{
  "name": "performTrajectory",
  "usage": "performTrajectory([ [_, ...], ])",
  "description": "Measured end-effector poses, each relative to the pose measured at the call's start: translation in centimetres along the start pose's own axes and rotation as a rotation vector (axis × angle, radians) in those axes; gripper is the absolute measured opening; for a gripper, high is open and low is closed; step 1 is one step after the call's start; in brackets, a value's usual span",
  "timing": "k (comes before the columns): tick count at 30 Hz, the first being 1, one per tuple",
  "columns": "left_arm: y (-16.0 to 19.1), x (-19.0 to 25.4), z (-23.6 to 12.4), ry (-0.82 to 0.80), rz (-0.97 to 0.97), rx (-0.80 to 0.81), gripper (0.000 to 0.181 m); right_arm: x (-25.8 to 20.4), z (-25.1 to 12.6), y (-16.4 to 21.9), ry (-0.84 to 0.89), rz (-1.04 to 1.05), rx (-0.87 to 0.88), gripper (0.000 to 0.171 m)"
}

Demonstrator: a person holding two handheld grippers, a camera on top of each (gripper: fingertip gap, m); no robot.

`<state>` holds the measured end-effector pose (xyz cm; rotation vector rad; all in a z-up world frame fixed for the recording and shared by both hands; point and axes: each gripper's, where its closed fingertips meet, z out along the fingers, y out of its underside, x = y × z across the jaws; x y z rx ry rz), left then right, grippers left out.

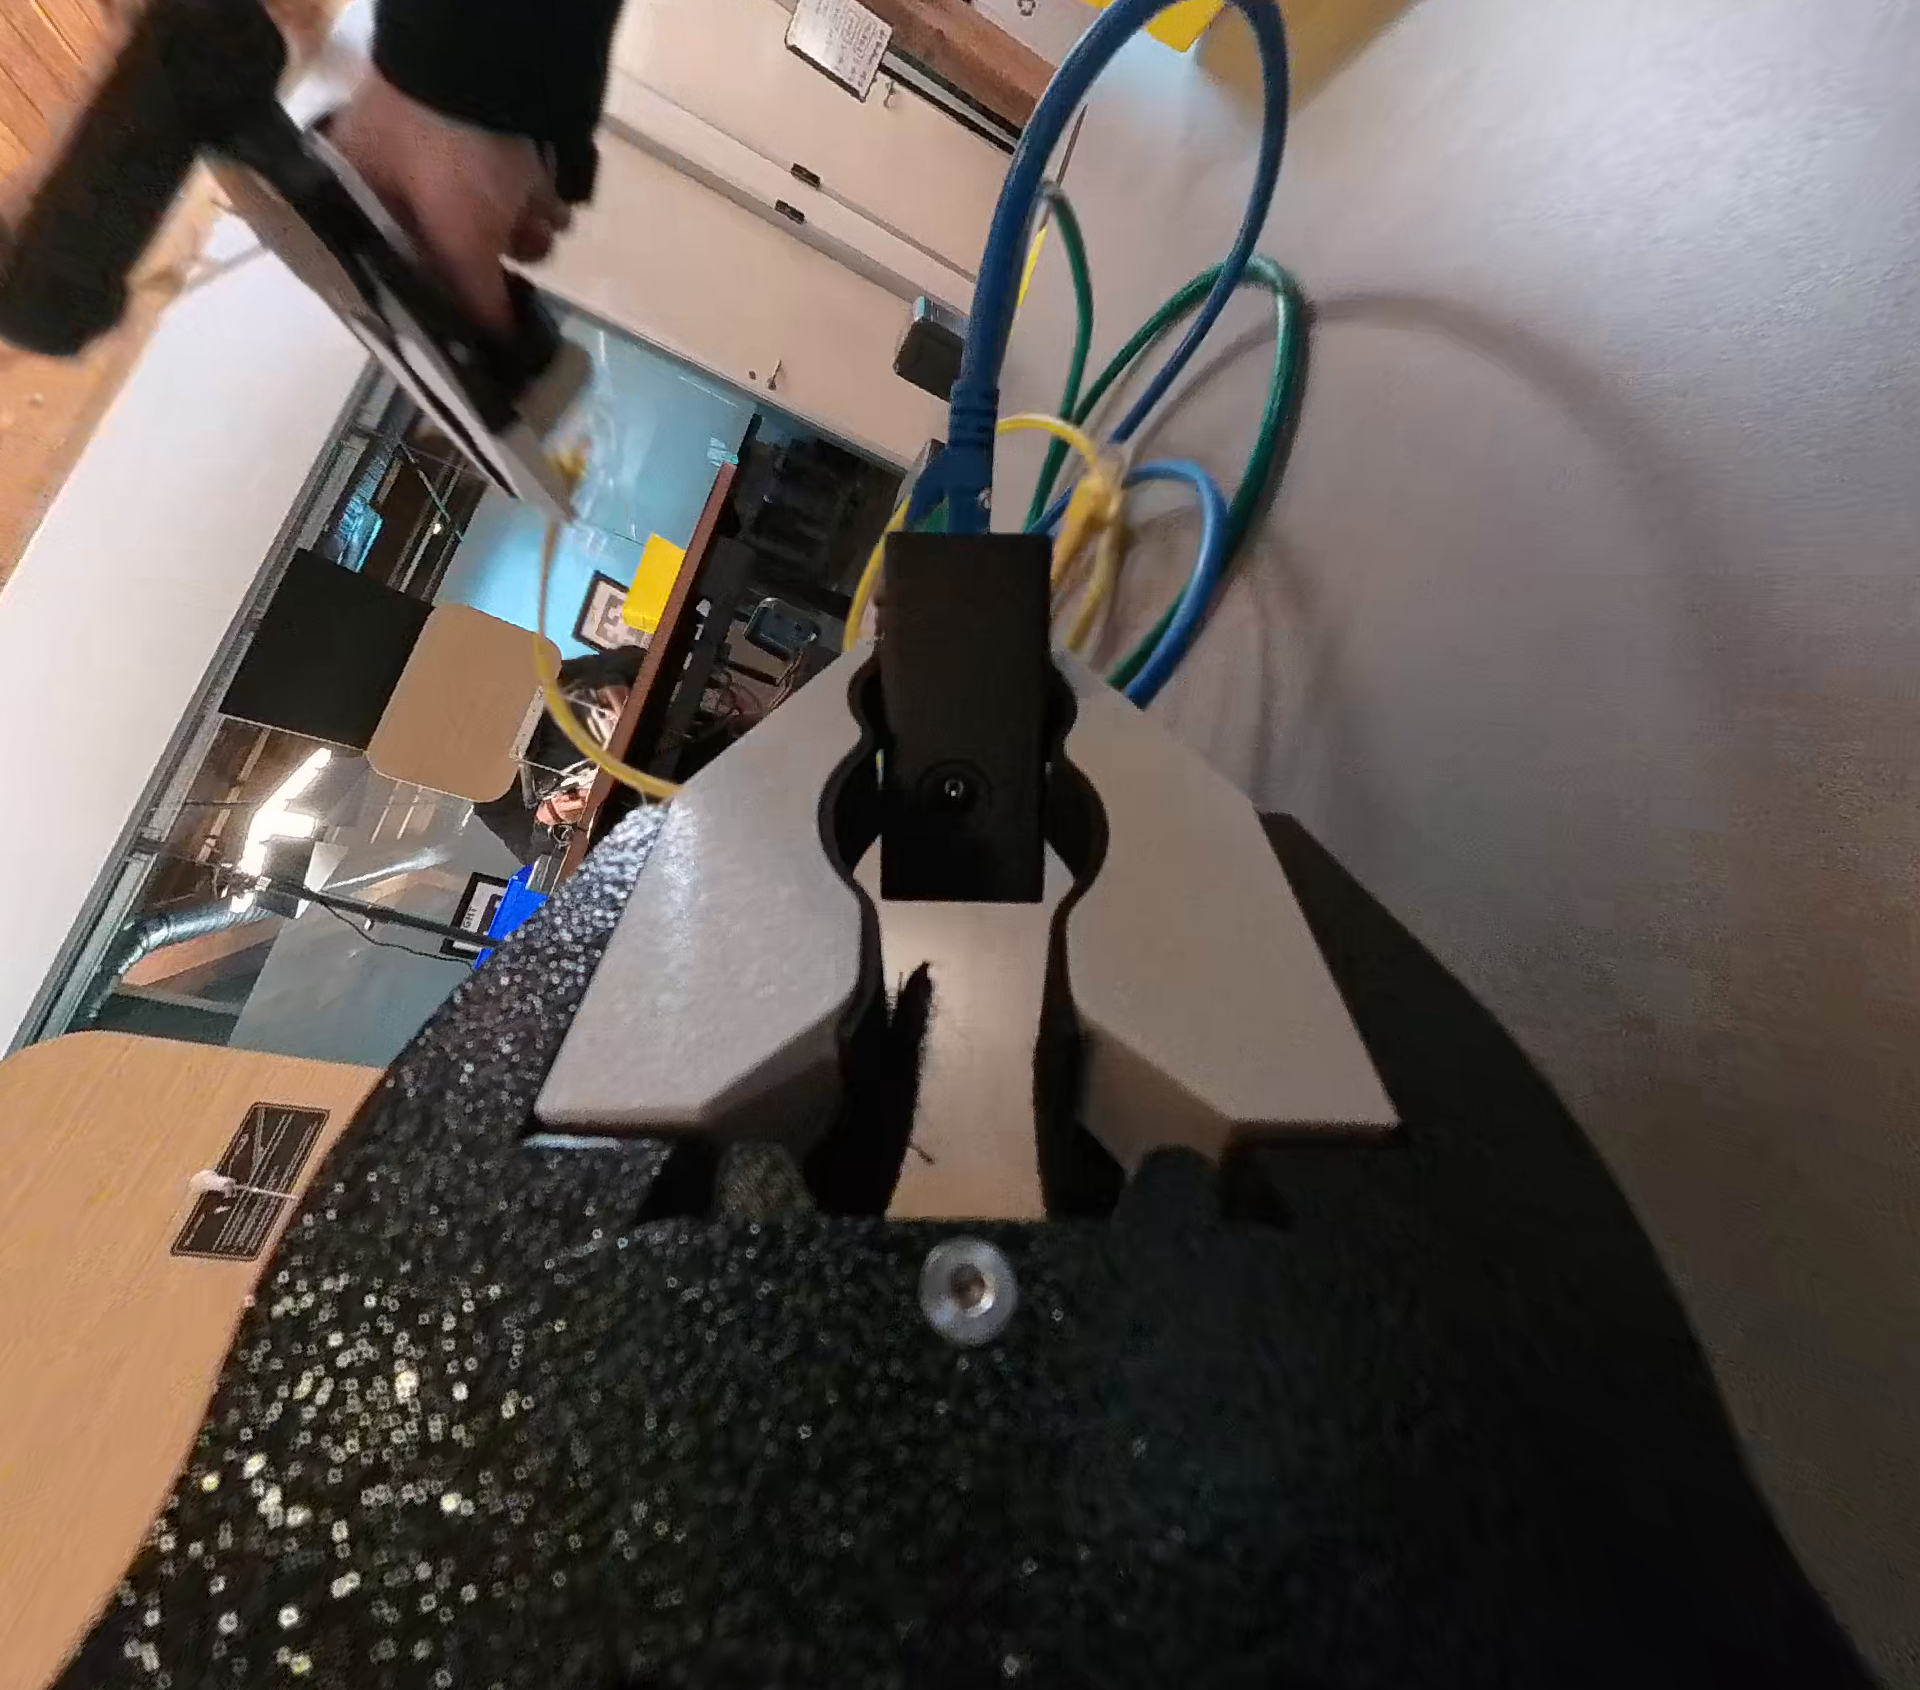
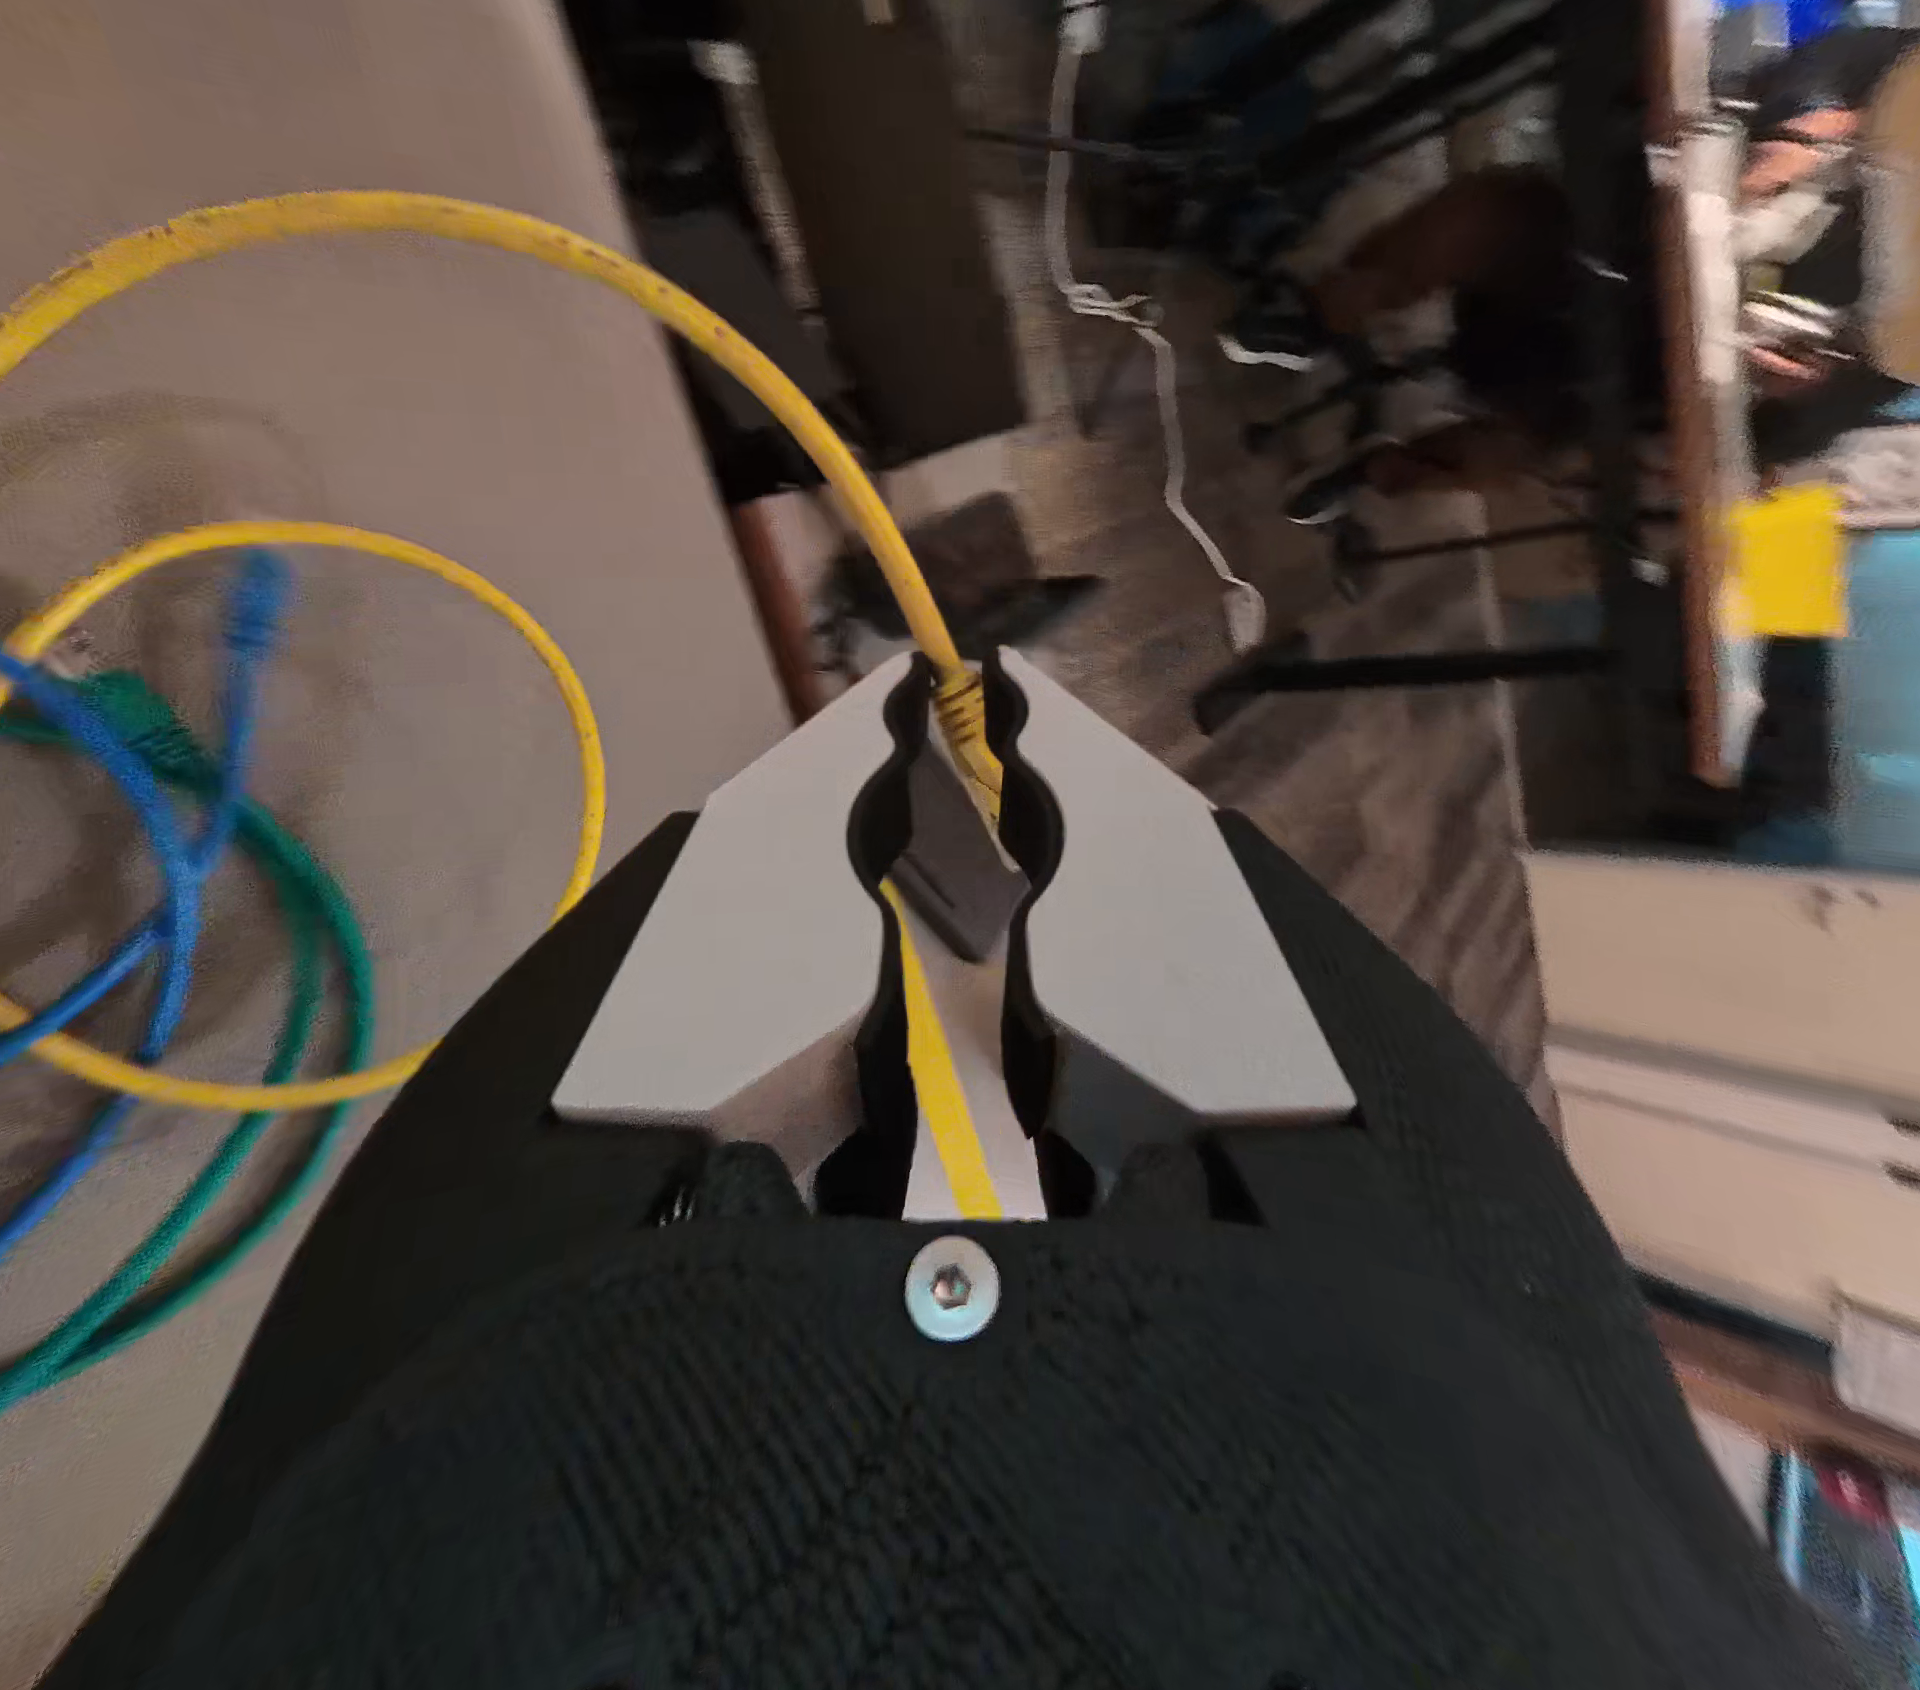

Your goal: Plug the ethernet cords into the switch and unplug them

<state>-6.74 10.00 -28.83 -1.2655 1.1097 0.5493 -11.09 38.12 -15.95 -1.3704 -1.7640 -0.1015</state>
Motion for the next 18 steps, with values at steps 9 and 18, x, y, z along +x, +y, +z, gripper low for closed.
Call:
performTrajectory([
  [9,1.2,-1.9,-0.2,-0.111,-0.003,-0.073,0.023,14.6,-18.2,1.2,0.509,0.094,0.031,0.008],
  [18,5.3,-4.4,-0.8,-0.214,-0.135,-0.251,0.024,20.5,-31.0,5.0,0.788,0.182,-0.056,0.008],
])
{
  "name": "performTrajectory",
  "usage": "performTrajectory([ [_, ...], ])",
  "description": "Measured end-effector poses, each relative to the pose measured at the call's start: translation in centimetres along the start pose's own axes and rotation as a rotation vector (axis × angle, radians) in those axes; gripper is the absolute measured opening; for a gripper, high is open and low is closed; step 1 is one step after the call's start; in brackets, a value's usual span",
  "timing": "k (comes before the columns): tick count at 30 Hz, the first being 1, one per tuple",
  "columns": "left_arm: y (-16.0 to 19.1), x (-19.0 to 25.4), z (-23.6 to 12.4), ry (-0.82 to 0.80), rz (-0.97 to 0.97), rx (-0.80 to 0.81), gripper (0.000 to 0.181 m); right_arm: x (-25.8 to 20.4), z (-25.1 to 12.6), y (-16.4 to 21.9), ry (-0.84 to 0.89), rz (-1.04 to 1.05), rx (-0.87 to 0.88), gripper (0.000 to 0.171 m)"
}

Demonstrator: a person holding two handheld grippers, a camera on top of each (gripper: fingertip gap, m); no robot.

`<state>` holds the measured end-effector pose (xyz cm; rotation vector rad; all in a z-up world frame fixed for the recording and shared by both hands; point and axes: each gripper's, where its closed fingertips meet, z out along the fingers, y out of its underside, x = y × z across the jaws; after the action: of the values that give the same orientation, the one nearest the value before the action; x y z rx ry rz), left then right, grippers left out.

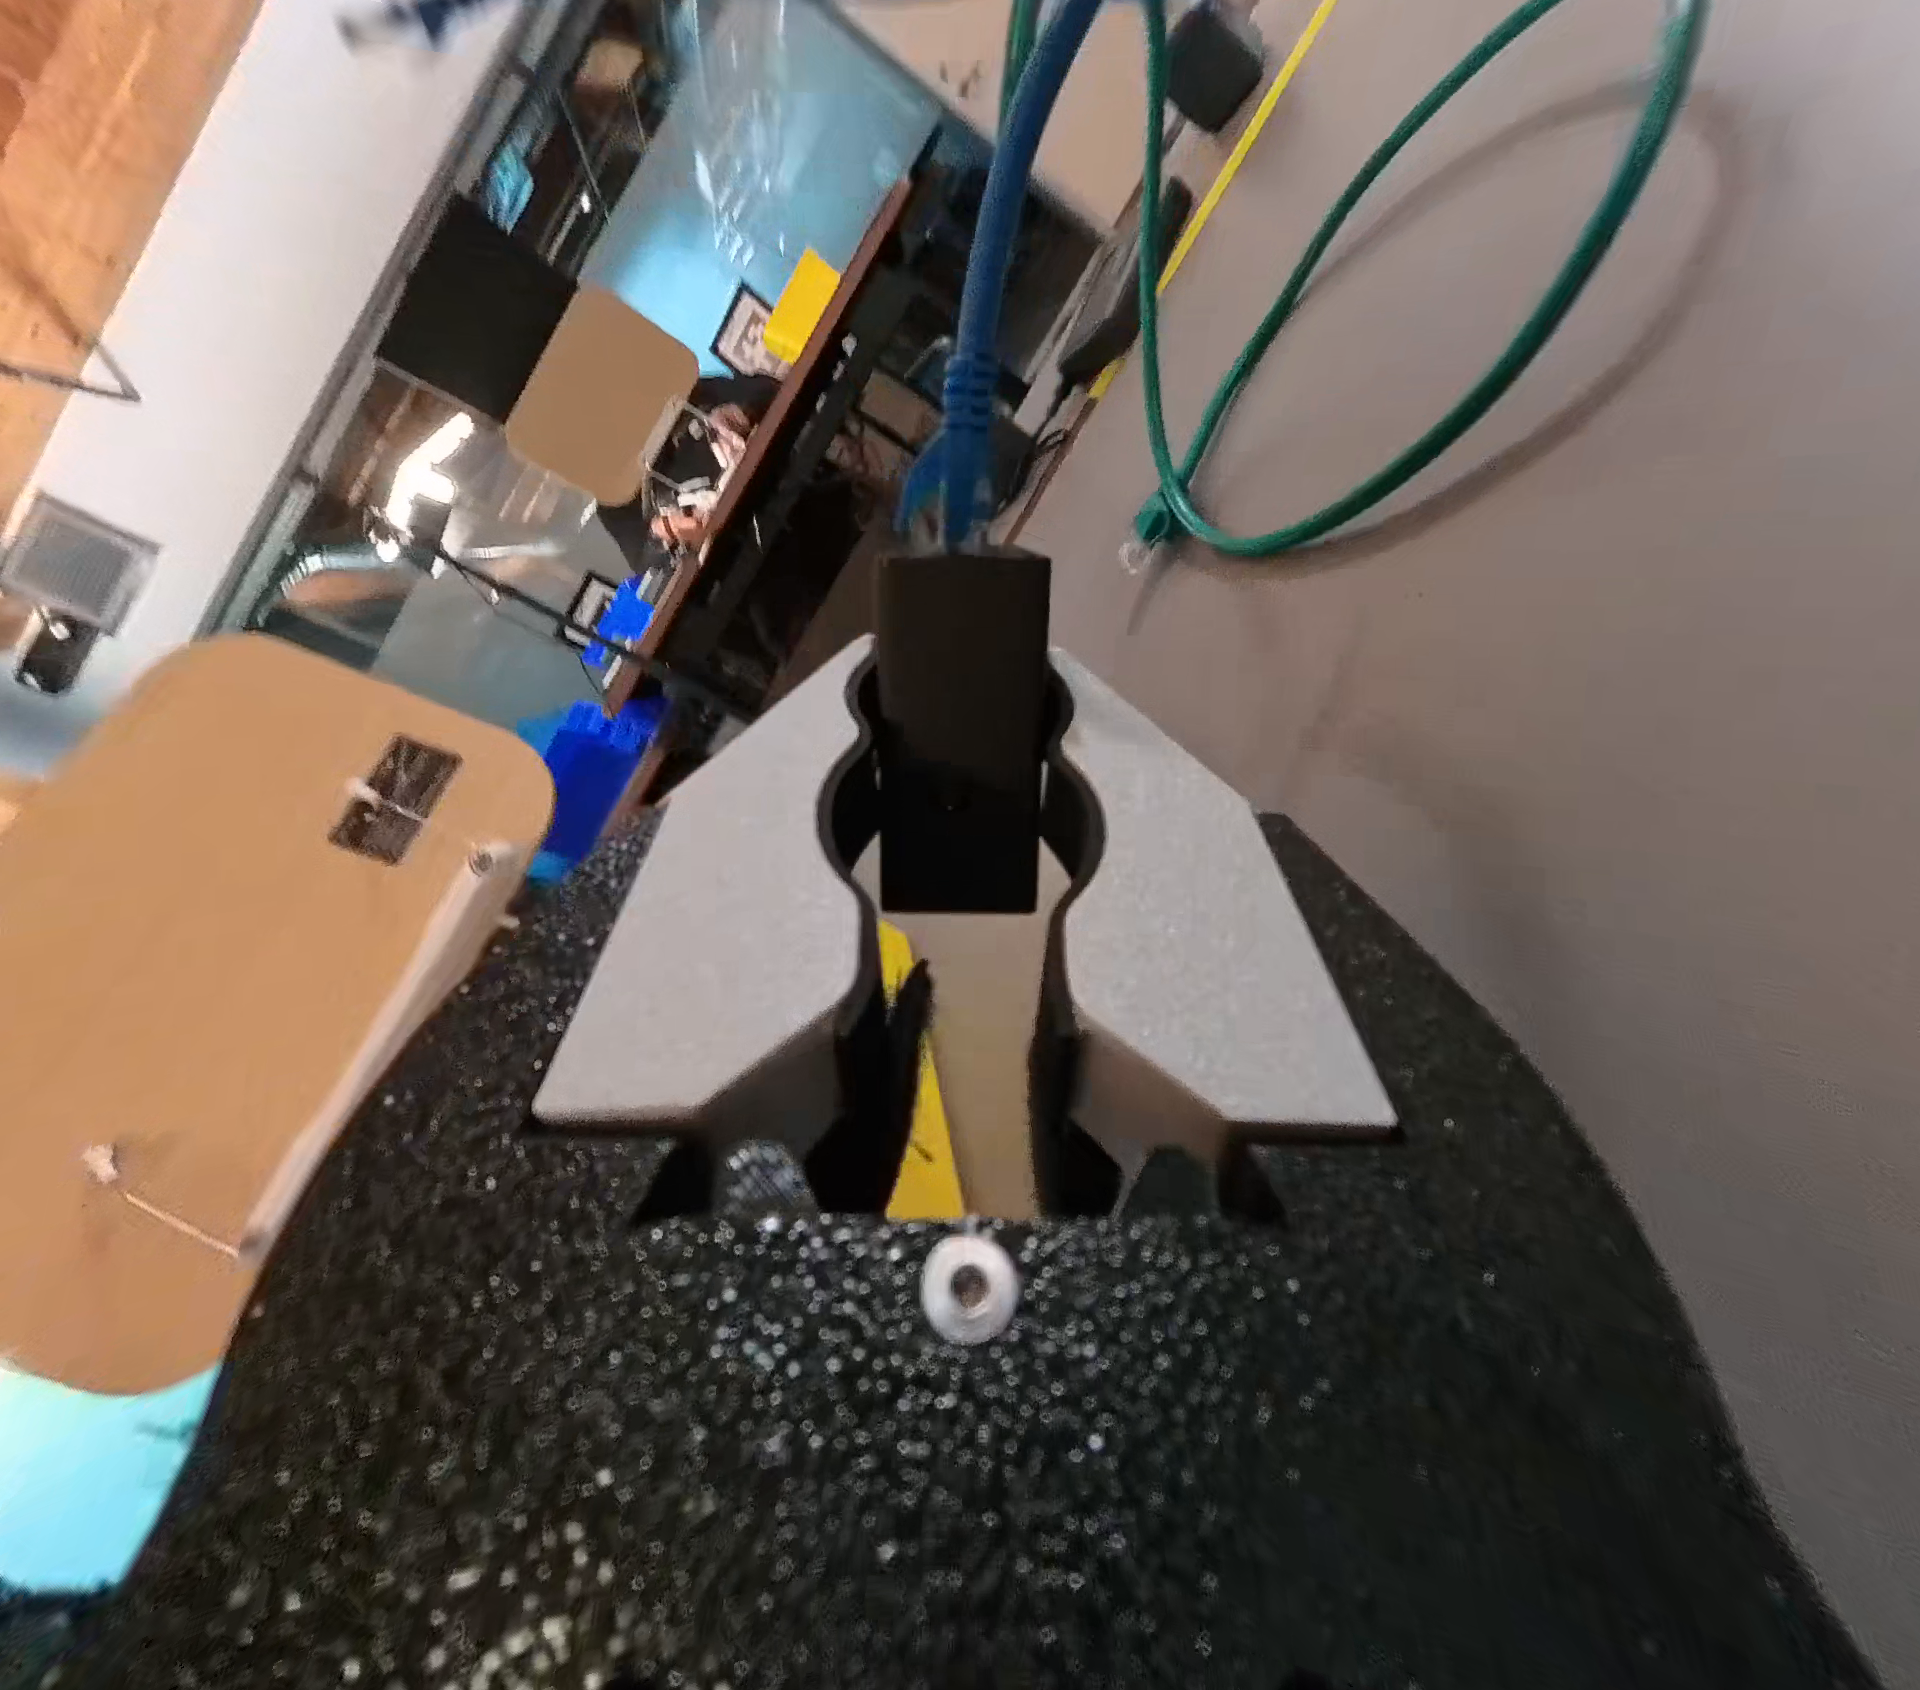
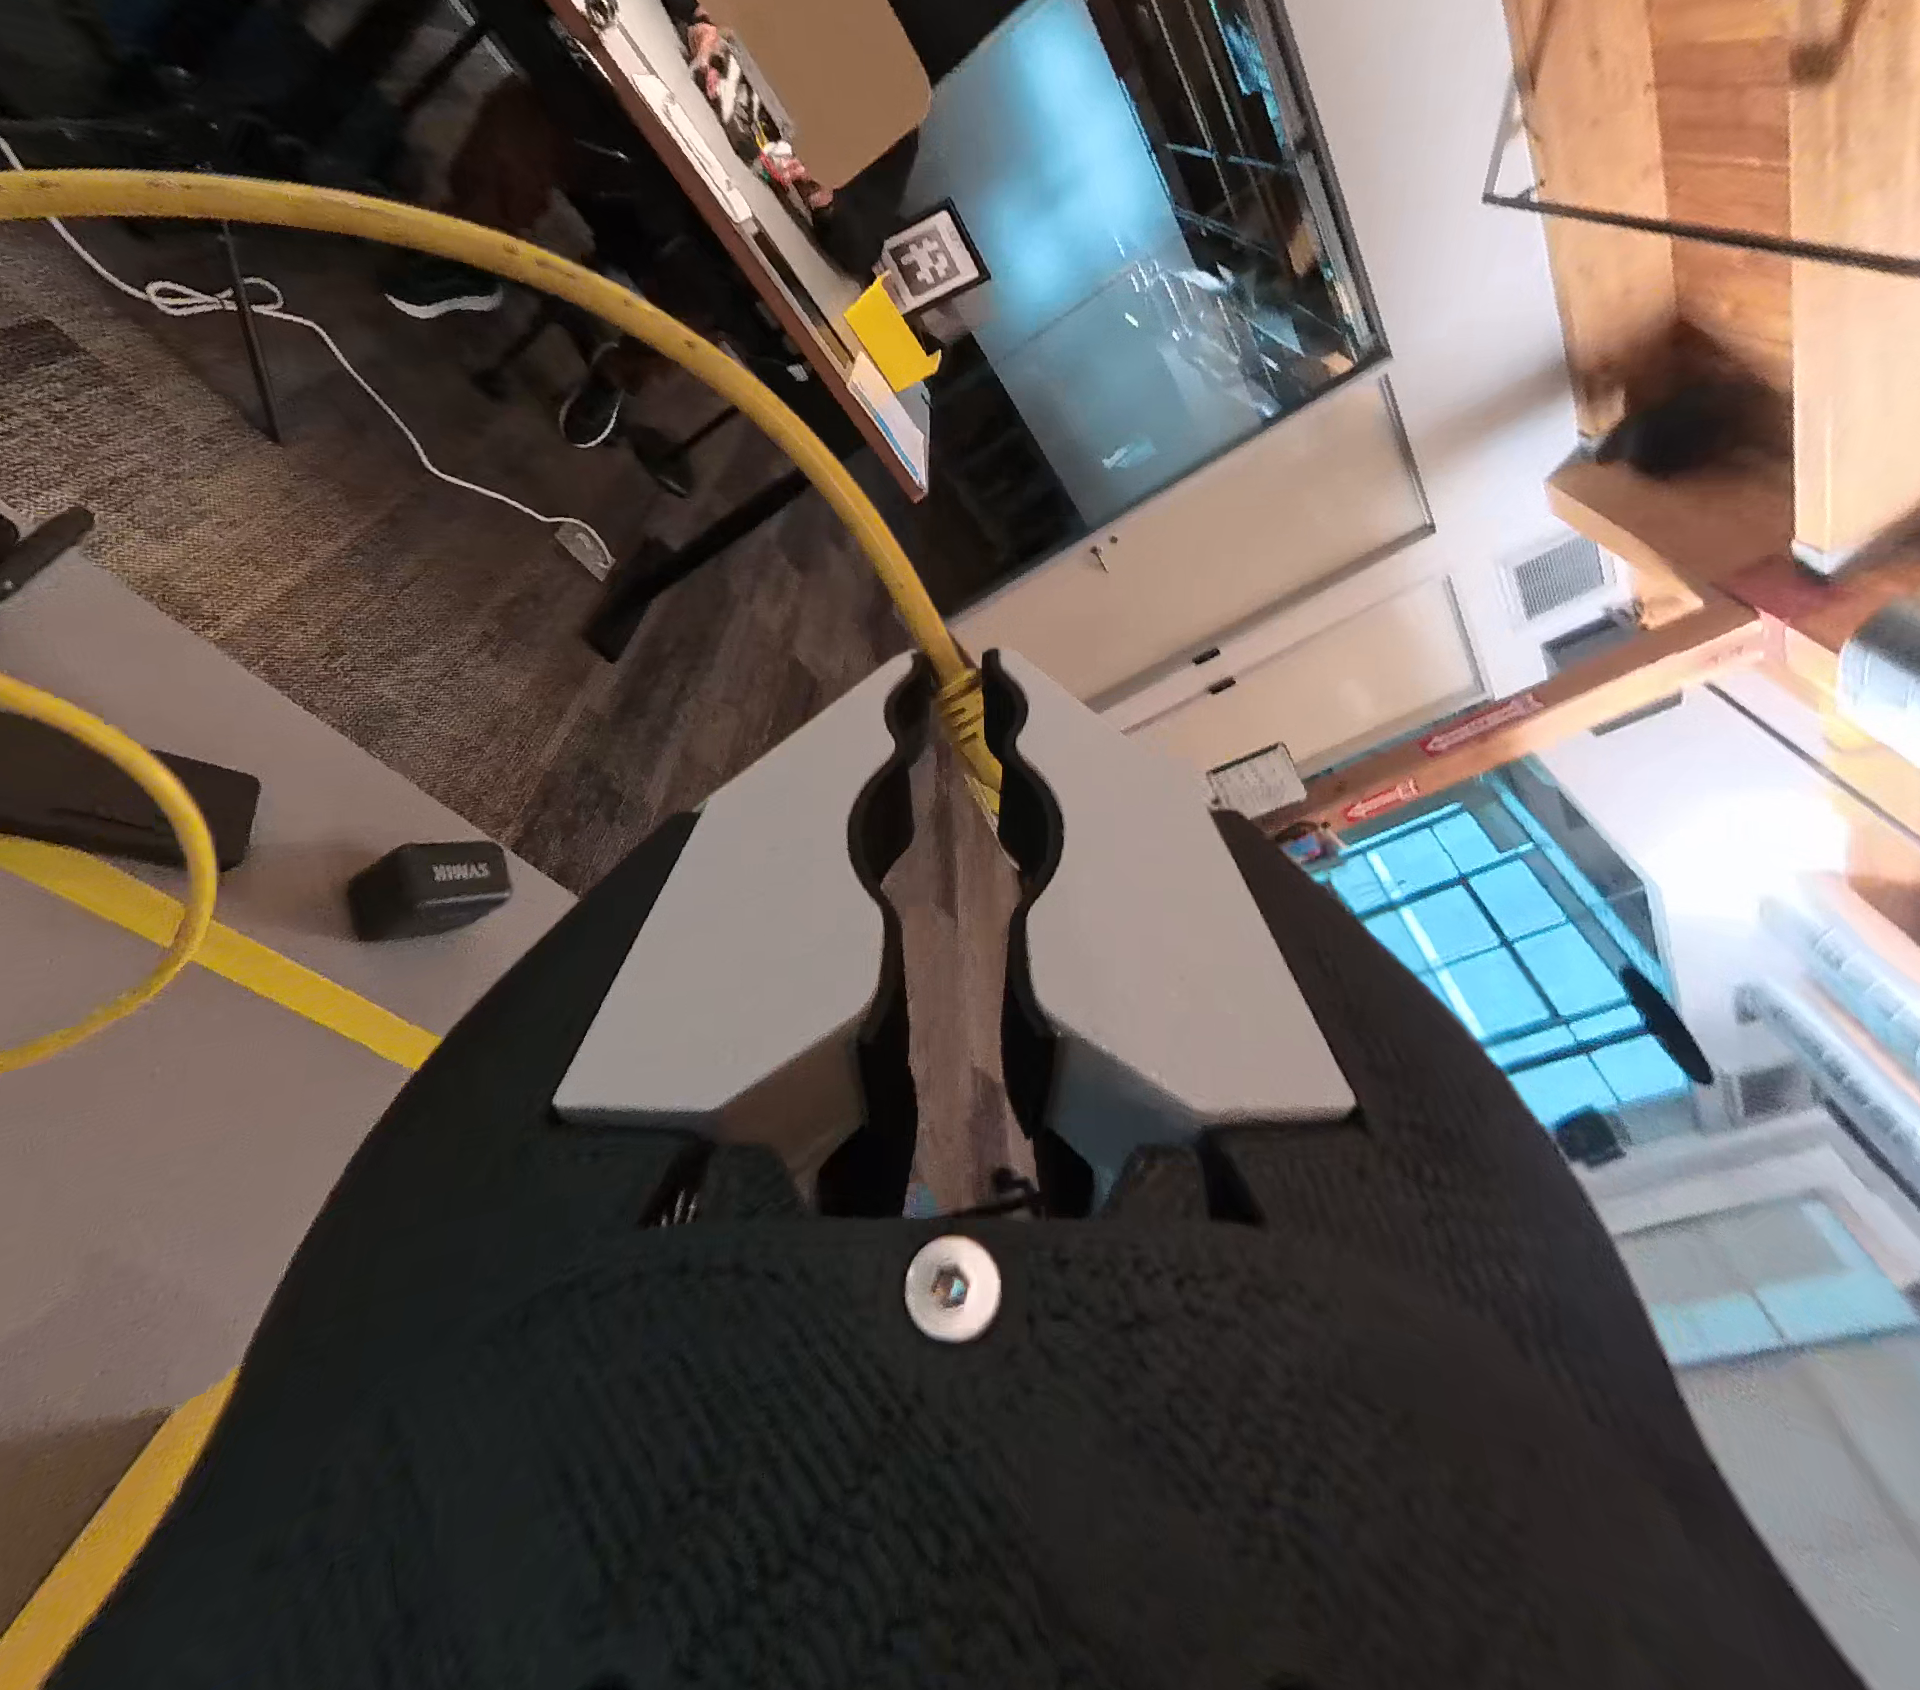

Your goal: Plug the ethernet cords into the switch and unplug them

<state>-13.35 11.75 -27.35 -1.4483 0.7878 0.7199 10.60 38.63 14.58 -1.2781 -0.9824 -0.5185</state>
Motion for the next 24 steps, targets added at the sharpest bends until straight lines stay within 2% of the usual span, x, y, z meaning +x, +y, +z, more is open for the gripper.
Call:
performTrajectory([
  [2,1.0,-0.1,0.3,0.002,-0.022,-0.053,0.023,0.1,-0.5,0.8,-0.015,0.018,-0.027,0.009],
  [5,1.6,0.3,0.8,0.014,-0.011,-0.099,0.023,-3.5,-1.1,2.8,-0.172,0.055,-0.112,0.009],
  [10,1.3,1.5,1.1,0.039,0.085,-0.118,0.023,-16.0,-4.0,6.8,-0.627,0.146,-0.244,0.008],
  [13,1.4,1.8,1.1,0.050,0.092,-0.132,0.023,-23.2,-6.6,10.1,-0.831,0.154,-0.334,0.007],
  [16,1.8,2.3,1.2,0.078,0.102,-0.145,0.023,-28.8,-8.8,13.3,-0.946,0.167,-0.411,0.007],
  [19,1.9,3.0,1.3,0.109,0.135,-0.155,0.023,-33.9,-11.4,15.6,-1.058,0.264,-0.475,0.006],
  [24,1.5,4.6,1.2,0.167,0.260,-0.135,0.023,-41.4,-15.1,17.5,-1.204,0.491,-0.521,0.004],
])
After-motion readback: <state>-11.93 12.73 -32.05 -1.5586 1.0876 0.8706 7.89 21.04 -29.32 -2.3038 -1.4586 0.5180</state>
